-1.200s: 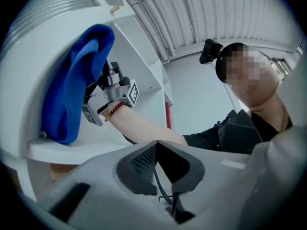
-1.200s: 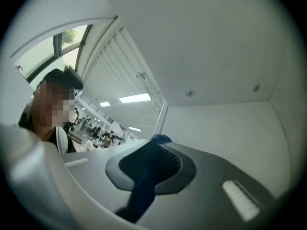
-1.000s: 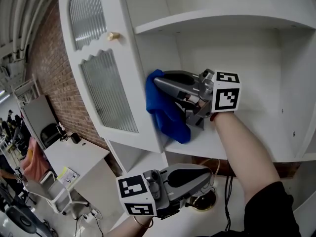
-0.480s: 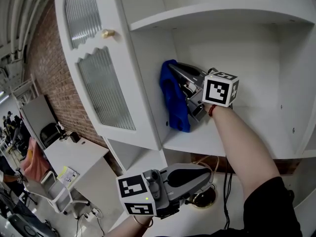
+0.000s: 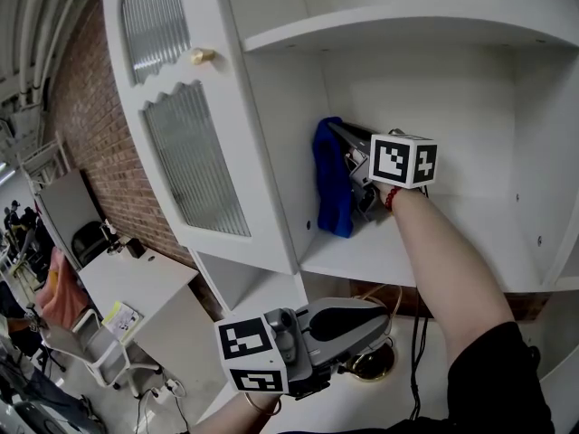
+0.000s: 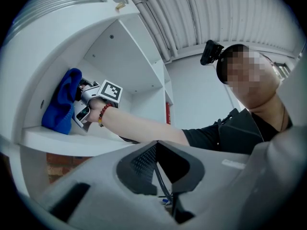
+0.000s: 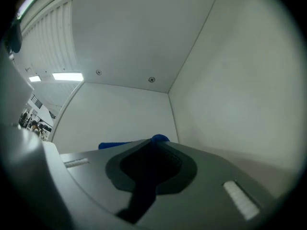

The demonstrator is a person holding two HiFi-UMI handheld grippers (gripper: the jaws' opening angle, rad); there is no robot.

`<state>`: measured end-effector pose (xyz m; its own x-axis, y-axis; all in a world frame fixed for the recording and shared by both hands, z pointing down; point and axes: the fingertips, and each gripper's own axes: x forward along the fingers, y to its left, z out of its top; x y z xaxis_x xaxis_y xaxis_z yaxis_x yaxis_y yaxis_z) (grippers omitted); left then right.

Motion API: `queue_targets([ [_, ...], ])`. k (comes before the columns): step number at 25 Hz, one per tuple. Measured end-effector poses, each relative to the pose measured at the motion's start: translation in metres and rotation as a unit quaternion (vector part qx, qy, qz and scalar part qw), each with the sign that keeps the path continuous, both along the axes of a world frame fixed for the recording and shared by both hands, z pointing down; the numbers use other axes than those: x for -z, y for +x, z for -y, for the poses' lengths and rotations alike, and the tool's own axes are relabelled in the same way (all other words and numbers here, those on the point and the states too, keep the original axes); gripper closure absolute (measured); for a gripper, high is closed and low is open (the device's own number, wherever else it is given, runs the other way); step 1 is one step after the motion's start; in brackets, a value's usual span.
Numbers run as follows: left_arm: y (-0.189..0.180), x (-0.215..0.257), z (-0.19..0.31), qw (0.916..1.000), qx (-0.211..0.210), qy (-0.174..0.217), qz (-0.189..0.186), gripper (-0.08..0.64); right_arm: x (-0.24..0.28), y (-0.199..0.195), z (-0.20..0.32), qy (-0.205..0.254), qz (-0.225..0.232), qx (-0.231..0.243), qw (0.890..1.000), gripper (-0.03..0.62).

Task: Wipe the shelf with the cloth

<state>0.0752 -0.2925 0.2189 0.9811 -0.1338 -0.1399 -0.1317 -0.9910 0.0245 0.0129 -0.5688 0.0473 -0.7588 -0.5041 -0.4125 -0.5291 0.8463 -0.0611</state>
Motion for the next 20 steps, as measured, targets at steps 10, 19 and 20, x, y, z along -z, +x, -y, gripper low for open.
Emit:
queue_targets([
  [10,-0.001,-0.002,0.001,1.0,-0.006,-0.001,0.0,0.563,-0.017,0.006,0.022,-0.046,-0.01,-0.039,0.998,0.578],
  [19,-0.002,0.0,0.0,1.0,0.0,0.006,-0.006,0.563,0.036,-0.005,-0.07,0.088,0.06,0.195,0.975,0.566],
  [20,-0.003,0.001,0.0,1.0,0.003,0.007,-0.005,0.563,0.04,-0.012,-0.096,0.117,0.054,0.254,0.959,0.566],
])
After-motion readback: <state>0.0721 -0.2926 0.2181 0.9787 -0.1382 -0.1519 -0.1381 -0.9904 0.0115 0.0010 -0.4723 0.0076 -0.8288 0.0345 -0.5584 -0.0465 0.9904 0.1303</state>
